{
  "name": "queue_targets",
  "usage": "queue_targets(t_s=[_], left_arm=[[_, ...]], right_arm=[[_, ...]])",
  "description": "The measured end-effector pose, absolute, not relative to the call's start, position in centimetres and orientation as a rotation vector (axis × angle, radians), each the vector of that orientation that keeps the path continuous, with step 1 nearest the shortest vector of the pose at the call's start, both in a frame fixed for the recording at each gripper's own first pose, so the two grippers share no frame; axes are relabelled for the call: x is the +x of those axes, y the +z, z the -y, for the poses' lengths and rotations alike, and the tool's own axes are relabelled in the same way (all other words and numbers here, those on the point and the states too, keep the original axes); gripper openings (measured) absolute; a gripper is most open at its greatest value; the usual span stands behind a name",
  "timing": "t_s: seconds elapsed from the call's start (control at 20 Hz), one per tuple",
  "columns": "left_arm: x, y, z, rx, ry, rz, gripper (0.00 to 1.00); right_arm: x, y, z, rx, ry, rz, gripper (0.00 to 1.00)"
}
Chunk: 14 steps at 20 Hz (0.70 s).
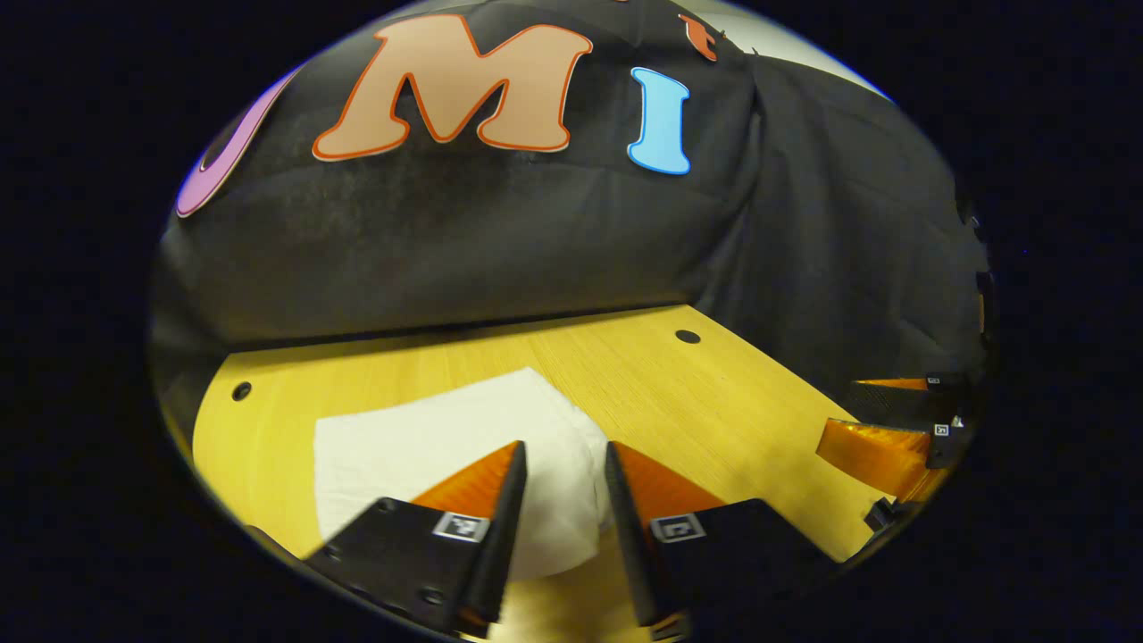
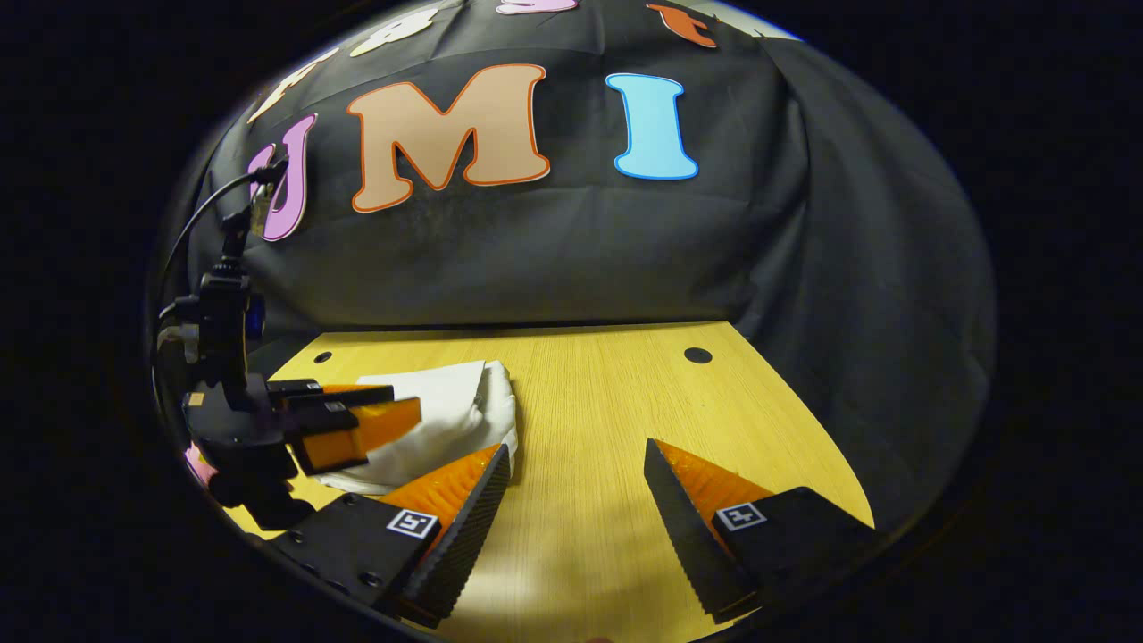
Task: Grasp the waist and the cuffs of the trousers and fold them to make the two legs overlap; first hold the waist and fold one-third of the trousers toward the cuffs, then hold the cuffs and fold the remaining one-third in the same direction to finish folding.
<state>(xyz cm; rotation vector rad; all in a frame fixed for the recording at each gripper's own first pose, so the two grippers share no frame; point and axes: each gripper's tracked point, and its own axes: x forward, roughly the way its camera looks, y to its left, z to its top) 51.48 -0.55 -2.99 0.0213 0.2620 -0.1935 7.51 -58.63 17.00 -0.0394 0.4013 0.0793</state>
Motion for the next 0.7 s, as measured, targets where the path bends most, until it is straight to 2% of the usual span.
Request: queue_targets(t_s=[0.05, 0.1, 0.15, 0.2, 0.35, 0.4, 0.5, 0.7], left_arm=[[51.3, -3.0, 0.3, 0.005, -0.184, -0.258, 0.60], [51.1, -2.9, -0.2, -0.010, -0.167, -0.247, 0.86], [50.7, -2.2, -0.5, -0.028, -0.164, -0.228, 0.94], [50.0, -1.6, -1.0, -0.038, -0.154, -0.206, 0.99], [47.7, 0.3, -4.1, -0.037, -0.098, -0.164, 0.95], [46.9, 1.1, -5.3, -0.037, -0.080, -0.151, 0.96], [45.0, 2.5, -7.4, -0.041, -0.043, -0.133, 0.95], [40.8, 3.7, -11.1, -0.046, 0.025, -0.119, 0.95]], right_arm=[[7.4, 17.1, 58.5, -0.038, 0.087, -0.398, 0.97], [7.3, 17.4, 58.2, -0.036, 0.096, -0.388, 0.93], [7.2, 17.9, 57.8, -0.034, 0.109, -0.374, 0.97], [7.3, 18.5, 57.2, -0.030, 0.122, -0.355, 0.94], [6.5, 20.3, 55.0, -0.035, 0.175, -0.309, 0.98], [6.2, 20.8, 54.2, -0.039, 0.190, -0.295, 0.93], [5.4, 22.3, 52.5, -0.028, 0.224, -0.271, 0.97], [3.4, 24.0, 49.5, -0.008, 0.257, -0.238, 0.96]])
